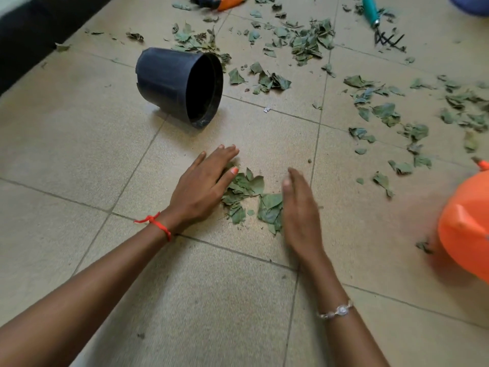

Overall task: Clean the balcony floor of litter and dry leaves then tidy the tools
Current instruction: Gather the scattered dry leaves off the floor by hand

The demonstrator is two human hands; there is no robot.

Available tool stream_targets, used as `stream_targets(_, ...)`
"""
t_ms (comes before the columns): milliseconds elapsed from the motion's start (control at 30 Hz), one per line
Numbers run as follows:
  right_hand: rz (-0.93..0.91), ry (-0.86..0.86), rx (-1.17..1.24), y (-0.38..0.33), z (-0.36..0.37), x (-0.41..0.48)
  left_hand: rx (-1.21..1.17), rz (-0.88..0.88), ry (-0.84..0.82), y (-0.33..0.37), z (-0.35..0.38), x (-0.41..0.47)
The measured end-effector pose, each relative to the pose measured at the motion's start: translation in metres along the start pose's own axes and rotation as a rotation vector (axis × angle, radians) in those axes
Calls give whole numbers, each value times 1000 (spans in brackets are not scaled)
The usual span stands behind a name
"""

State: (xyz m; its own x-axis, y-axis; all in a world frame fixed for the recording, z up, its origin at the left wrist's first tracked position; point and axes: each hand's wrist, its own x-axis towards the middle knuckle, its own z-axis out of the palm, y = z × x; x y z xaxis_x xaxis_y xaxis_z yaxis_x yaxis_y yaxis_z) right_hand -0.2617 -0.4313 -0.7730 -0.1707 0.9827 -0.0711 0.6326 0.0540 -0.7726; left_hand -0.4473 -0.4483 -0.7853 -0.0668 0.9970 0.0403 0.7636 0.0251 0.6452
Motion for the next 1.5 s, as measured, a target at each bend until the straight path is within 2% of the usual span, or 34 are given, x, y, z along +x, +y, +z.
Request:
stream_targets(67,-66,-21,-147,-6,22,-10,-7,-5,13,6,7,-2)
stream_targets(133,-85,-17,-92,-22,42,-11,-32,-12,22,15,15,-4)
stream_targets(200,-38,28,160,-41,60,-12,-143,-55,29,24,20,-7)
stream_targets(333,153,236,822,-65,79,-13,-602,-203,120,37,21,-6)
stream_targets(400,225,225,999,-70,80,-12,-819,-257,184,41,19,-6)
stream_targets(467,221,154,1023,-73,80,-12,-920,-296,249,45,14,-7)
stream_targets(567,152,40,839,-78,86,-15,-993,-321,312,38,8,-9)
stream_targets(733,47,-178,509,-98,90,-24,-1163,-265,251,30,10,-24)
stream_targets(800,26,-246,500,-99,86,-23,-1318,-275,303,32,11,-25)
stream_targets(900,61,-286,621,-104,77,-21,-1312,-426,377,29,6,-16)
stream_targets(1000,114,-303,1100,-103,65,-16,-1377,-607,575,27,-2,-5)
stream_targets(1067,113,-248,1248,-91,52,-14,-1461,-671,622,29,-6,0)
stream_targets(1133,82,-160,1135,-75,38,-16,-1450,-689,617,27,-10,2)
stream_targets(1167,67,-121,997,-65,32,-19,-1429,-684,630,24,-12,2)
stream_targets(1200,50,-105,819,-55,25,-24,-1421,-676,646,19,-15,3)
stream_targets(1267,-37,-194,399,-35,21,-41,-1431,-652,668,12,-21,1)
stream_targets(1300,-107,-263,164,-27,24,-52,-1437,-643,671,9,-24,-1)
stream_targets(1367,-293,-272,-260,-14,38,-64,-1443,-628,663,4,-27,-4)
stream_targets(1433,-377,-196,-435,-13,53,-62,-1431,-616,647,1,-27,-7)
stream_targets(1500,-355,-129,-464,-21,65,-46,-1433,-607,632,0,-27,-9)
